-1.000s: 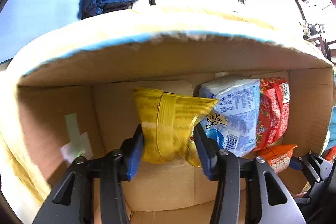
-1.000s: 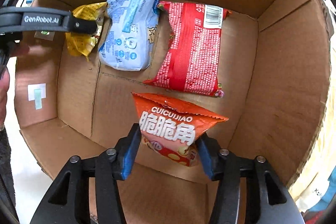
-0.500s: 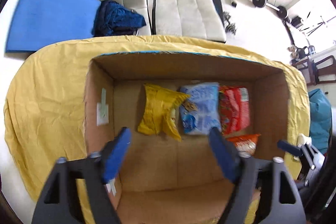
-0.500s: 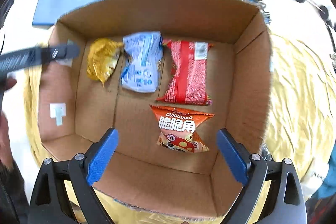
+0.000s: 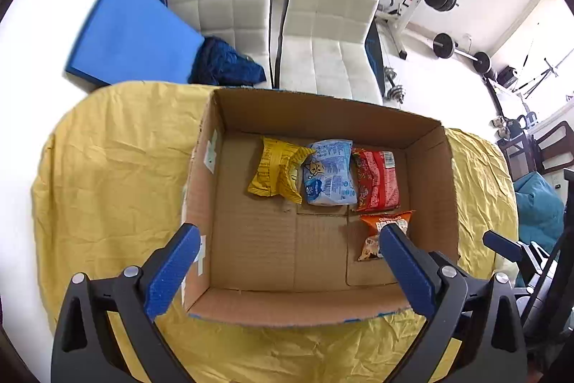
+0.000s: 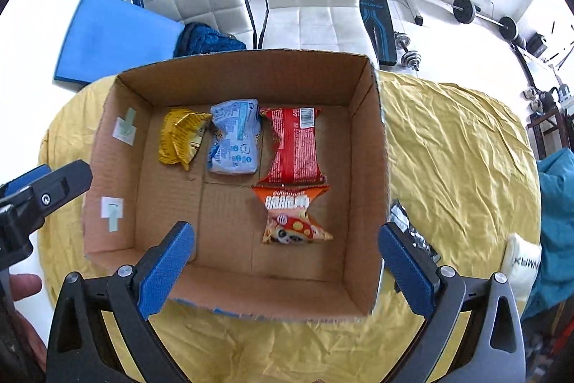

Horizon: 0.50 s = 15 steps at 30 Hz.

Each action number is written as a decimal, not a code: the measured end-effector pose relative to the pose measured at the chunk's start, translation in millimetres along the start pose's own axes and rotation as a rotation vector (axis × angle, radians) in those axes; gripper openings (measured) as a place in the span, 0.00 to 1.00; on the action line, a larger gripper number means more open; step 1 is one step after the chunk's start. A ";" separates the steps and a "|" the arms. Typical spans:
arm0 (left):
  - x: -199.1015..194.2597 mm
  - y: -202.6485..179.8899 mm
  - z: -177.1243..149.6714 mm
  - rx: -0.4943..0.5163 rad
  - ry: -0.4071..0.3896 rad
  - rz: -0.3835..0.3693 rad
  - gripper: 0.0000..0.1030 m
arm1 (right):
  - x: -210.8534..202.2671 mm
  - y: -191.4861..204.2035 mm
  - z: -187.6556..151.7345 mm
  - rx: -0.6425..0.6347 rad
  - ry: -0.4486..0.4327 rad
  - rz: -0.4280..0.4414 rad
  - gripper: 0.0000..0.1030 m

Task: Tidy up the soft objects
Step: 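Open both tools to drop the packets into the box, then move both tools away from the box toward the black packet and white pouch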

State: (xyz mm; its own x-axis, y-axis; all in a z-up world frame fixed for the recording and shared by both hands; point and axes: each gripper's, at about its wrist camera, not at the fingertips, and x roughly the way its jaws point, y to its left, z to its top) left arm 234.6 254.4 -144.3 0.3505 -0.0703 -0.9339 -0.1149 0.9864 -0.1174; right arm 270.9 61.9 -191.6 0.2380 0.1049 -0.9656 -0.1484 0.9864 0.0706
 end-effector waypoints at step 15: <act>-39.9 -29.4 -43.3 0.059 -0.082 0.071 1.00 | -54.7 -19.2 -48.4 0.050 -0.058 0.075 1.00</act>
State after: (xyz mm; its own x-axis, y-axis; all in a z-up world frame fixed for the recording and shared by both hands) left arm 183.8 221.8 -118.2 0.4183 0.0100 -0.9083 -0.0877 0.9957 -0.0294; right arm 214.3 31.1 -152.3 0.2838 0.1846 -0.9409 -0.1206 0.9804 0.1560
